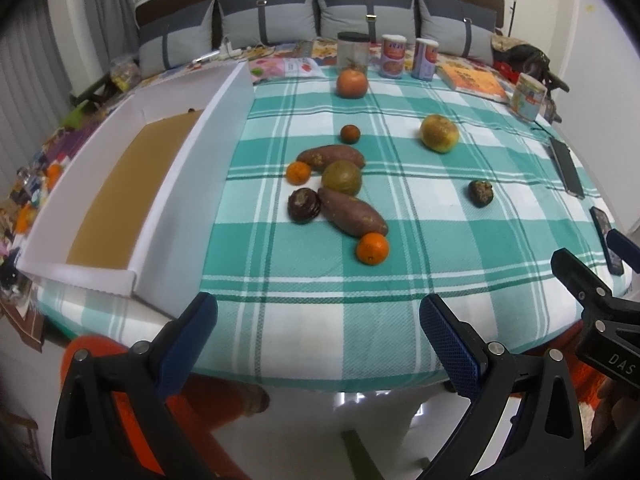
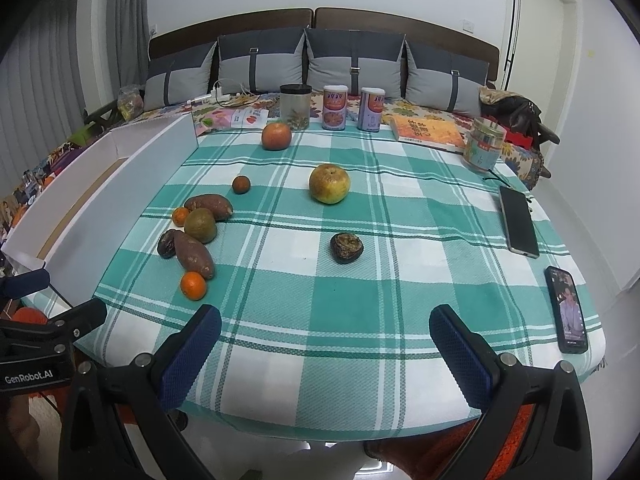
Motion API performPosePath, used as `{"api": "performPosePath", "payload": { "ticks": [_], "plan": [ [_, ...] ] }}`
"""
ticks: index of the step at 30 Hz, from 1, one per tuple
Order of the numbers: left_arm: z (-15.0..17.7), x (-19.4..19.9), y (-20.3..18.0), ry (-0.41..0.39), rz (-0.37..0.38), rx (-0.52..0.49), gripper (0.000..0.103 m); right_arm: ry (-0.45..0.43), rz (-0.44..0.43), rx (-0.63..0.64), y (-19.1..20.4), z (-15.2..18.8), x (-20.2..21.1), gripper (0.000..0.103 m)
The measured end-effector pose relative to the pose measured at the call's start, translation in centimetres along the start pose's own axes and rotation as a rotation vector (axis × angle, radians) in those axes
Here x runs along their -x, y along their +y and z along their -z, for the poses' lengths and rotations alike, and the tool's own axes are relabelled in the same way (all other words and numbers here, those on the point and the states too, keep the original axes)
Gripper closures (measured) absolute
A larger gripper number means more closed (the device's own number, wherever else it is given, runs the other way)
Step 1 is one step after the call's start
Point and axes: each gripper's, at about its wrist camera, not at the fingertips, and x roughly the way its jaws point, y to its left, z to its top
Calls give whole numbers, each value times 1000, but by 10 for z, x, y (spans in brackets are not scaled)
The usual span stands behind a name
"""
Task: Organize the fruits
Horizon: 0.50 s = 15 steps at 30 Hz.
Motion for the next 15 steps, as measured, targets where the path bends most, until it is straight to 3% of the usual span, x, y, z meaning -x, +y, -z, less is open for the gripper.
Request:
{"api": "performPosePath", "payload": {
  "ticks": [15],
  "plan": [
    [-1,2,4,-27,-25,18,1,4,0,-4,-2,1,-3,0]
  ]
}}
